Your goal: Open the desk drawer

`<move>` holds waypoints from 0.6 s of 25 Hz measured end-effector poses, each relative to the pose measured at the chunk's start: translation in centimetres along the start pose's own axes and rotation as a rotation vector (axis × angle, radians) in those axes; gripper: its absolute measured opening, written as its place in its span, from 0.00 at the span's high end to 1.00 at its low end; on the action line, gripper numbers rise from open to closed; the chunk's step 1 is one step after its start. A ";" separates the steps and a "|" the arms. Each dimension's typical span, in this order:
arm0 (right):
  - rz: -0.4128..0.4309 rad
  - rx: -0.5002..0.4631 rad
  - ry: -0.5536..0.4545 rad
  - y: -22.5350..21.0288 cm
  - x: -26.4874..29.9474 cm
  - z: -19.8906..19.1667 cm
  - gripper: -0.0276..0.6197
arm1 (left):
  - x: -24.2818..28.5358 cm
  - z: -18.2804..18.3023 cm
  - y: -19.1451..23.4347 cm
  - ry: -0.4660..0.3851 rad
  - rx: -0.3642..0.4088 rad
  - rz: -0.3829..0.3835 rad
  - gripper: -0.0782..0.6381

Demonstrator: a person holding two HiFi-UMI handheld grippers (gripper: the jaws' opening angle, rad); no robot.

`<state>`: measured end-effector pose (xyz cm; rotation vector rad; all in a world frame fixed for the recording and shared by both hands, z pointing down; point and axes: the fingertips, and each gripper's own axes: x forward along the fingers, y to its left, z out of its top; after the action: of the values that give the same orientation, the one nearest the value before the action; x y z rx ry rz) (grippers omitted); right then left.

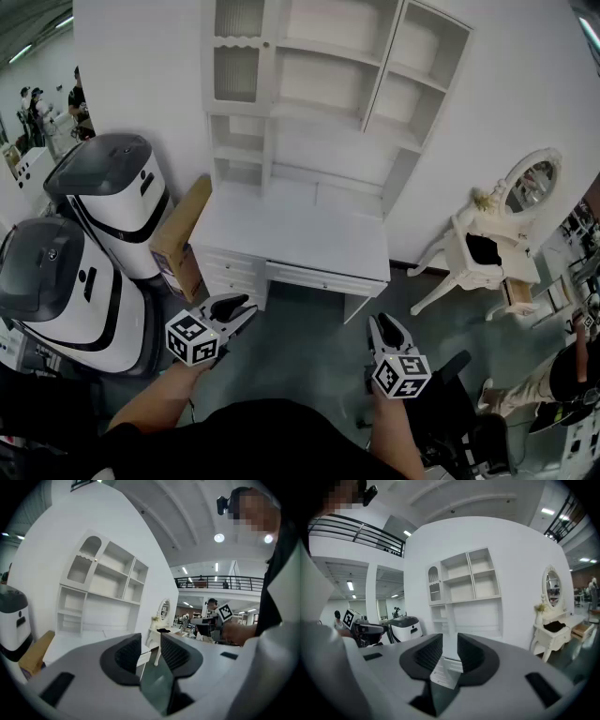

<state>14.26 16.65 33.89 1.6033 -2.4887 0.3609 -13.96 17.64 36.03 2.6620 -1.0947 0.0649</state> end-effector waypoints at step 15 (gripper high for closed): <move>-0.055 -0.006 -0.014 4.1 -1.1 -0.2 0.81 | -3.7 -0.9 1.4 0.001 0.002 -0.029 0.79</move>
<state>10.99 19.31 33.33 1.6733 -2.4478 0.3351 -17.54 19.47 36.65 2.6783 -1.0566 0.0615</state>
